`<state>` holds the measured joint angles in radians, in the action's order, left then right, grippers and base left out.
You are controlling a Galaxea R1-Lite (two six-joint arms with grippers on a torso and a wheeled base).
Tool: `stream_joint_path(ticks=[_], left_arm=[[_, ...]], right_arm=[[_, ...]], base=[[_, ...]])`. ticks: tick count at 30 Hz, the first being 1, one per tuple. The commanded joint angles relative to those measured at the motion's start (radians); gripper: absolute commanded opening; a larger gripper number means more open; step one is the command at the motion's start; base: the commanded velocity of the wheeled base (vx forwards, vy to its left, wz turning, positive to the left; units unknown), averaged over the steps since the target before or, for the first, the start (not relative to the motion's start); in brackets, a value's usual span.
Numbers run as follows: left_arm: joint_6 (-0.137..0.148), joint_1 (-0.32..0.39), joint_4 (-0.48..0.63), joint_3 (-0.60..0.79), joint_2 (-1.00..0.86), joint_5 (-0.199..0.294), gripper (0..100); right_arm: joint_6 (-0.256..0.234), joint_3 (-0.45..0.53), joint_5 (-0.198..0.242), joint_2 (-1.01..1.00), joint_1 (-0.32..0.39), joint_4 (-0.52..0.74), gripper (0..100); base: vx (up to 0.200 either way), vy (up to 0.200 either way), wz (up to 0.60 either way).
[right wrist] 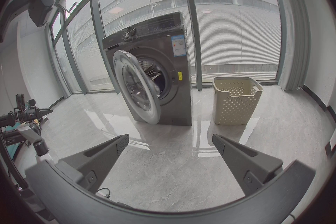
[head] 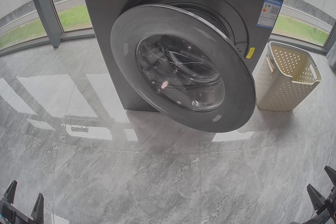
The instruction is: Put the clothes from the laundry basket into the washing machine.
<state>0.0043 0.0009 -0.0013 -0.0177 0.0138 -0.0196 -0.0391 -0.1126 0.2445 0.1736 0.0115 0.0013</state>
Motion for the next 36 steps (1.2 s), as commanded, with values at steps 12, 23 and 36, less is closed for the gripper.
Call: stream_joint_path(ticks=[12, 23, 36], left_arm=[[-0.003, 0.001, -0.002, 0.018, -0.011, 0.001, 100], [-0.001, 0.001, -0.002, 0.018, -0.011, 0.001, 100], [-0.003, 0.001, 0.0, 0.018, -0.011, 0.001, 100]], right_arm=[[0.061, -0.162, 0.055, 0.776, -0.226, -0.369, 100], [0.047, -0.256, 0.032, 0.952, -0.277, -0.437, 100], [0.015, -0.348, 0.03, 1.052, -0.232, -0.438, 100]], base=[[0.1, 0.0, 0.0], [0.182, 0.0, 0.0], [0.0, -0.092, 0.0]])
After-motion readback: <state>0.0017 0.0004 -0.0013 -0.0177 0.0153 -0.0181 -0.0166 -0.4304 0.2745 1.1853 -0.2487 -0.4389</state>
